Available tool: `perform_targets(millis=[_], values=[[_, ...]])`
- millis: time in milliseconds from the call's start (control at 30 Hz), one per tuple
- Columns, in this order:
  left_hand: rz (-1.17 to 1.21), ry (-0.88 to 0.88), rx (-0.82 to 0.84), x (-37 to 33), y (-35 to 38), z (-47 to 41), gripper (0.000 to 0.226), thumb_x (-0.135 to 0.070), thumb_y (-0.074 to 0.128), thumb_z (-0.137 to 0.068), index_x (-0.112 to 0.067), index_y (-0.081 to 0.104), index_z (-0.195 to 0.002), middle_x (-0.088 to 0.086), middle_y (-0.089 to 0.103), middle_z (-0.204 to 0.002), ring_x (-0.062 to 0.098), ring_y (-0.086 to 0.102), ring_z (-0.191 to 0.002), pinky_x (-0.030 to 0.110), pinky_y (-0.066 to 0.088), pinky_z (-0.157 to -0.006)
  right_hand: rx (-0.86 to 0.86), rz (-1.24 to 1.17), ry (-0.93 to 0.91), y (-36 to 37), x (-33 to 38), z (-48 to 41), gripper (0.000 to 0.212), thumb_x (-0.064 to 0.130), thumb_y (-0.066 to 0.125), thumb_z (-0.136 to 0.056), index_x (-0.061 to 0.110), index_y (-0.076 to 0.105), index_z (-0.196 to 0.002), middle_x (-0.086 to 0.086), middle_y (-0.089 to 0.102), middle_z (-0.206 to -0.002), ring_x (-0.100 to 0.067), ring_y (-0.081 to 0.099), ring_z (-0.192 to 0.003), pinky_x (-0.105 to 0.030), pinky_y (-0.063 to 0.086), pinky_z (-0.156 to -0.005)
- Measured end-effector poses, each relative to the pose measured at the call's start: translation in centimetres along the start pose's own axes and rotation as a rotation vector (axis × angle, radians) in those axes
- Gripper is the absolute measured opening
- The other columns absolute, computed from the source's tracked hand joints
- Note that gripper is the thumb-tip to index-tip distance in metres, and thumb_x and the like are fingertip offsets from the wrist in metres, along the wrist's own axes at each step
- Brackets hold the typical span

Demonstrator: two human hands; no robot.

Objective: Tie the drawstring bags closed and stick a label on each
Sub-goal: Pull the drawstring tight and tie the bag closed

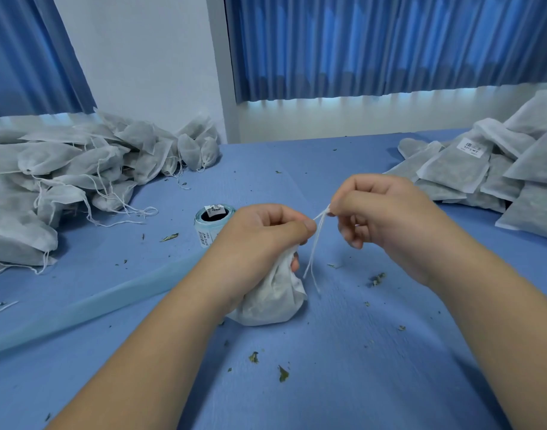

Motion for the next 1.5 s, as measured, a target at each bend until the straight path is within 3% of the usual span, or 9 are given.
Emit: perform_targets(millis=[333, 433, 567, 667, 867, 1100, 1200, 1333, 1500], values=[[-0.004, 0.027, 0.025, -0.4, 0.5, 0.3, 0.026, -0.014, 0.066, -0.089, -0.019, 0.065, -0.063, -0.004, 0.056, -0.052, 0.013, 0.050, -0.044, 0.017, 0.042, -0.047, 0.160, -0.460, 0.021, 1.6, 0.3, 0.5, 0.009, 0.006, 0.064, -0.070, 0.010, 0.061, -0.062, 0.001, 0.043, -0.056, -0.013, 0.034, -0.048, -0.022, 0.029, -0.044], [0.026, 0.071, -0.066, -0.7, -0.1, 0.1, 0.027, -0.010, 0.066, -0.088, -0.019, 0.065, -0.063, 0.000, 0.052, -0.052, 0.013, 0.048, -0.044, 0.022, 0.042, -0.047, 0.245, -0.568, 0.090, 2.5, 0.0, 0.7, 0.017, 0.009, 0.062, -0.071, 0.015, 0.061, -0.056, 0.004, 0.035, -0.056, -0.010, 0.027, -0.046, -0.020, 0.024, -0.043], [-0.058, 0.155, -0.227, -0.8, -1.0, -0.2, 0.031, -0.010, 0.068, -0.086, -0.023, 0.065, -0.059, -0.004, 0.052, -0.050, 0.014, 0.049, -0.046, 0.026, 0.042, -0.052, 0.325, -0.590, 0.290, 2.8, -0.8, 0.9, 0.008, 0.016, 0.053, -0.064, 0.014, 0.047, -0.060, 0.003, 0.020, -0.059, -0.012, 0.015, -0.048, -0.023, 0.017, -0.042], [-0.141, 0.150, -0.228, -0.6, -0.7, -0.2, 0.025, -0.015, 0.068, -0.084, -0.023, 0.064, -0.061, -0.005, 0.054, -0.046, 0.011, 0.050, -0.044, 0.020, 0.041, -0.050, 0.289, -0.561, 0.302, 2.5, -1.0, 0.9, 0.012, 0.017, 0.058, -0.060, 0.015, 0.047, -0.057, 0.004, 0.020, -0.058, -0.010, 0.016, -0.045, -0.021, 0.017, -0.041], [-0.176, 0.131, -0.218, -0.4, -0.2, -0.2, 0.020, -0.016, 0.066, -0.084, -0.020, 0.065, -0.065, -0.005, 0.055, -0.047, 0.009, 0.050, -0.043, 0.016, 0.040, -0.047, 0.171, -0.720, 0.205, 2.5, -0.6, 0.7, 0.008, 0.014, 0.064, -0.069, 0.013, 0.057, -0.064, 0.006, 0.025, -0.056, -0.006, 0.021, -0.043, -0.018, 0.018, -0.041], [-0.256, 0.187, -0.408, -0.9, -1.6, -0.1, 0.020, -0.017, 0.066, -0.085, -0.020, 0.063, -0.065, -0.014, 0.052, -0.044, 0.005, 0.044, -0.044, 0.013, 0.035, -0.044, 0.325, -0.498, 0.388, 3.0, -1.2, 1.4, 0.017, 0.026, 0.059, -0.067, 0.017, 0.050, -0.054, 0.005, 0.016, -0.060, -0.009, 0.016, -0.044, -0.020, 0.018, -0.039], [-0.282, 0.165, -0.380, -0.6, -0.9, 0.0, 0.018, -0.019, 0.066, -0.084, -0.021, 0.063, -0.067, -0.011, 0.052, -0.045, 0.003, 0.043, -0.041, 0.011, 0.033, -0.041, 0.336, -0.448, 0.305, 2.9, -0.9, 1.4, 0.028, 0.018, 0.069, -0.069, 0.021, 0.048, -0.050, 0.006, 0.021, -0.058, -0.009, 0.022, -0.044, -0.020, 0.021, -0.040], [-0.279, 0.173, -0.404, -0.8, -1.5, 0.0, 0.016, -0.020, 0.066, -0.084, -0.021, 0.064, -0.067, -0.014, 0.054, -0.047, 0.002, 0.045, -0.044, 0.011, 0.033, -0.043, 0.391, -0.379, 0.205, 3.2, -0.2, 1.6, 0.028, 0.017, 0.066, -0.073, 0.023, 0.055, -0.048, 0.006, 0.028, -0.057, -0.009, 0.028, -0.047, -0.020, 0.025, -0.043], [-0.303, 0.239, -0.410, -1.0, -0.8, 0.2, 0.020, -0.018, 0.067, -0.084, -0.023, 0.061, -0.065, -0.016, 0.051, -0.043, 0.002, 0.044, -0.043, 0.011, 0.033, -0.045, 0.374, -0.318, 0.278, 2.4, -1.0, 1.4, 0.036, 0.007, 0.064, -0.071, 0.022, 0.037, -0.051, 0.003, 0.020, -0.058, -0.010, 0.022, -0.046, -0.020, 0.022, -0.040]])
Point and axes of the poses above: each hand's wrist, its own z-axis away from the middle knuckle, its own y-axis out of the palm, x = y × z, the point moved 7 cm from there along -z, towards the middle knuckle
